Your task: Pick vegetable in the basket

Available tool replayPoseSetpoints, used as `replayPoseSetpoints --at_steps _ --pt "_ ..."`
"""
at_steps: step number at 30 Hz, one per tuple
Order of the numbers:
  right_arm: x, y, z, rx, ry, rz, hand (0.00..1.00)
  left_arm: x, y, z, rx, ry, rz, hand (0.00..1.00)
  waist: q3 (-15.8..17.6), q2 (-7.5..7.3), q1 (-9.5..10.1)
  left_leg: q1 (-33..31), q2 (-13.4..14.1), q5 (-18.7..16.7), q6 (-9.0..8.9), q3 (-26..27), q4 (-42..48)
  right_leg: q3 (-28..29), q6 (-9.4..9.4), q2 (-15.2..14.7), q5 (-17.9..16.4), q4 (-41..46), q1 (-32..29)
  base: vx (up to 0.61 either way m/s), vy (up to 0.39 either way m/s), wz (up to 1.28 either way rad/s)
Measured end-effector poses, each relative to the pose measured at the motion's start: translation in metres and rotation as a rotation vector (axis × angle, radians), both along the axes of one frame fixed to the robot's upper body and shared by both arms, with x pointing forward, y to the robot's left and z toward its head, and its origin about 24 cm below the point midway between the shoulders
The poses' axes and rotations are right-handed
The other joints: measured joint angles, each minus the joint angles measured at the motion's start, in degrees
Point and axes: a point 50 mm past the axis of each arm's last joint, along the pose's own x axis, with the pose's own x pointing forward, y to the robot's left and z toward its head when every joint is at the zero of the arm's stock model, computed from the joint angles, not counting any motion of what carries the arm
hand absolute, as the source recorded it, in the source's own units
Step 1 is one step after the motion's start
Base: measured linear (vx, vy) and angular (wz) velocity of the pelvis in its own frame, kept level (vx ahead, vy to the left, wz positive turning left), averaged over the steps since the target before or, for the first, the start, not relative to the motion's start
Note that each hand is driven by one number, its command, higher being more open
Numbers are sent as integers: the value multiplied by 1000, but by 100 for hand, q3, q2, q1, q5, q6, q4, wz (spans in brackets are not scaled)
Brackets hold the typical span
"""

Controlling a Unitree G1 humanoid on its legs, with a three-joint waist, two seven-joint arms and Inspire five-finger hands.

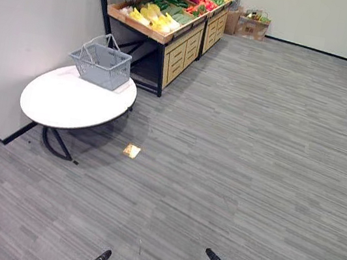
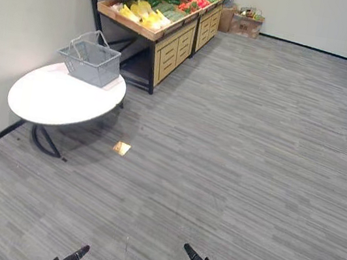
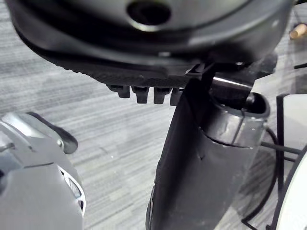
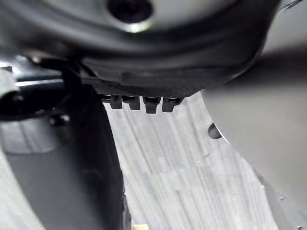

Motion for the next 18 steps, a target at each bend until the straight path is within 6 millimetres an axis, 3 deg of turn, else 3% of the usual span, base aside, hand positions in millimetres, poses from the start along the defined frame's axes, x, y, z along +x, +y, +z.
replayPoseSetpoints --at_steps 2,4,5,7,8,10,12,13,14,15,16,17,18 --pt "4 -1 1 -1 -22 -1 100 8 3 2 13 -27 -21 100 -17 19 -73 292 127 -179 11 -194 -89 -379 -159 161 -375 -704 -438 301 20 28" --pt "8 -1 3 6 -49 -10 100 18 2 4 8 -68 -19 100 2 51 -194 407 309 -308 -33 -439 -94 -521 -177 407 -371 -1762 -793 269 -48 58" --pt "8 -1 3 12 -57 -25 100 23 1 4 0 -84 -15 100 9 71 -233 484 396 -380 -84 -561 -95 -522 -158 518 -223 -2444 -931 297 -82 59" --pt "-2 3 1 18 -48 -43 100 26 -7 4 -25 -120 4 100 13 105 -241 690 606 -683 -250 -777 -31 -494 -152 670 637 -4277 -1027 358 -108 57" --pt "-5 4 1 16 -47 -46 100 25 -8 4 -31 -127 16 100 12 106 -237 742 640 -797 -301 -820 26 -472 -137 683 815 -4544 -1065 406 -124 36" --pt "-16 6 -1 5 -33 -39 100 23 -8 4 -31 -142 78 100 -5 105 -237 1019 779 -1455 -594 -947 427 -209 -211 771 1160 -4725 -1134 636 -235 22" --pt "-18 3 -1 12 -22 -39 100 23 -12 3 -40 -141 84 100 -35 253 -270 1232 998 -1656 -697 -966 455 -66 -410 946 1493 -4431 -1132 569 -240 22" --pt "-24 -1 -2 7 14 -33 100 25 -14 4 -50 -144 90 100 -165 343 -284 1314 1256 -1655 -853 -955 773 -155 -667 1097 1638 -4049 -1099 696 -308 34" --pt "-24 -3 -2 8 20 -37 100 29 -17 4 -59 -154 96 100 -159 383 -286 1227 1357 -1619 -916 -936 1154 -218 -716 1132 1411 -3827 -1075 838 -378 36" --pt "-27 -3 -2 9 30 -37 100 34 -21 5 -82 -178 130 100 -250 388 -293 874 1540 -1352 -1097 -807 2034 -291 -773 1174 1109 -3654 -1010 688 -324 13" --pt "-27 -3 -2 8 27 -38 100 35 -21 5 -86 -182 137 100 -266 407 -290 692 1640 -1165 -1094 -765 2496 -326 -817 1210 1011 -3662 -916 657 -309 17" --pt "-26 -3 -2 6 20 -39 100 39 -21 5 -93 -190 152 100 -256 440 -296 248 1907 -603 -1207 -671 3535 -376 -879 1311 833 -3824 -592 504 -236 21" --pt "-24 -3 -2 7 17 -45 100 42 -20 6 -95 -194 154 100 -197 427 -294 -61 2136 -481 -1249 -624 4327 -399 -916 1430 795 -4077 -232 689 -288 31"
